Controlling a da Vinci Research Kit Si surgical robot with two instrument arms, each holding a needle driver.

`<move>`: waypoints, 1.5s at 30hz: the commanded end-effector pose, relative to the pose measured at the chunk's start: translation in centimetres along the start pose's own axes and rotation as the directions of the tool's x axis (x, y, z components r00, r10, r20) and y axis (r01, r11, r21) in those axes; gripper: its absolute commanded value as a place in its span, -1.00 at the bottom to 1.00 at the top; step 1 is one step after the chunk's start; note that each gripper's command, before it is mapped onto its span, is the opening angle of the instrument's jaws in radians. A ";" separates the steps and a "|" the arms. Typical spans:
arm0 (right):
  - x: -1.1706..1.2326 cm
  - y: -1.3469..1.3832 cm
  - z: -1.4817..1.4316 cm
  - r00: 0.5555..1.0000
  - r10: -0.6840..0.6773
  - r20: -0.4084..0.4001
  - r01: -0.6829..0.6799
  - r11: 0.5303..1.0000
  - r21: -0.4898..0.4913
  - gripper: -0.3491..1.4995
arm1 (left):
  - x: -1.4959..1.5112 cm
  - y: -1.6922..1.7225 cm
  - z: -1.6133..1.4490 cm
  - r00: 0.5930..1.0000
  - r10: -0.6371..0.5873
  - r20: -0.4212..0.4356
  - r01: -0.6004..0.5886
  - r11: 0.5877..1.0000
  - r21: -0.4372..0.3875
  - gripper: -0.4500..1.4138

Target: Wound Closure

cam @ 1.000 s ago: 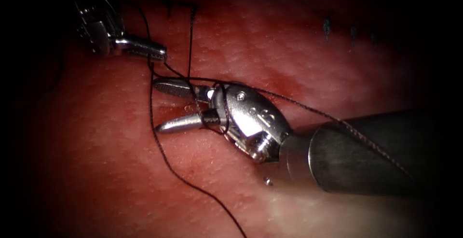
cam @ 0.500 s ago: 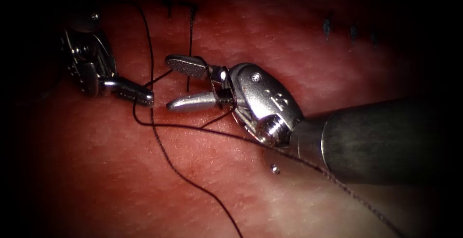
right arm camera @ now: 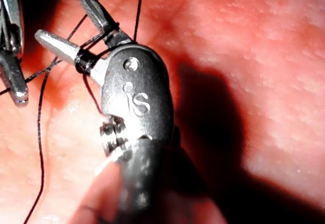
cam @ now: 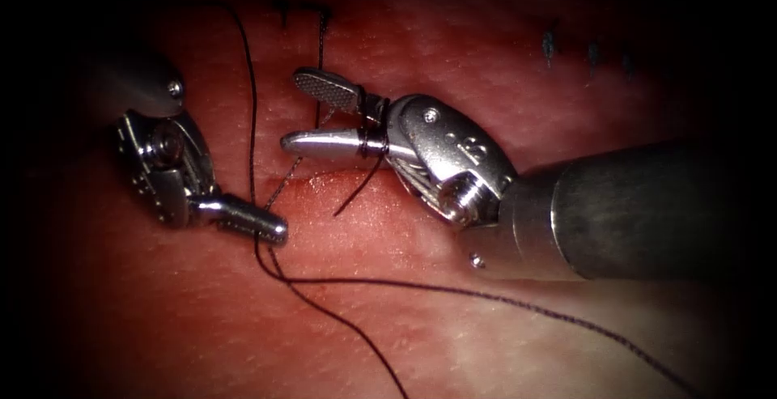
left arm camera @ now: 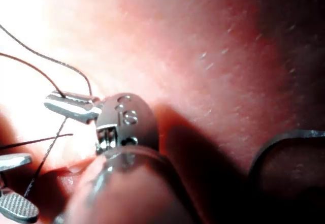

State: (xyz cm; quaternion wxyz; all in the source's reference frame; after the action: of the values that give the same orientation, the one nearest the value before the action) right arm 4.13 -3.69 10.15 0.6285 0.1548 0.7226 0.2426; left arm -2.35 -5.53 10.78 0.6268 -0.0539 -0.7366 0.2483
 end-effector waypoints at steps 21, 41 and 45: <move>-0.32 0.30 0.01 0.993 -0.020 0.116 0.039 0.986 -0.162 0.07 | -0.11 0.38 0.04 0.994 -0.076 -0.080 0.070 0.995 -0.070 -1.00; -0.51 0.51 0.06 0.971 0.132 0.200 -0.058 0.939 -0.338 0.22 | 0.06 0.45 -0.10 0.990 -0.110 -0.089 0.102 0.991 -0.084 -1.00; -0.58 0.54 0.10 0.966 0.164 0.202 -0.082 0.929 -0.361 0.36 | 0.09 0.40 -0.11 0.990 -0.112 -0.090 0.104 0.991 -0.085 -1.00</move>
State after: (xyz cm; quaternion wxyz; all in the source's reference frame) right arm 4.19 -3.51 10.87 0.7081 0.1120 0.5783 0.3894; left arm -2.31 -5.04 10.66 0.6715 -0.0518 -0.7165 0.1816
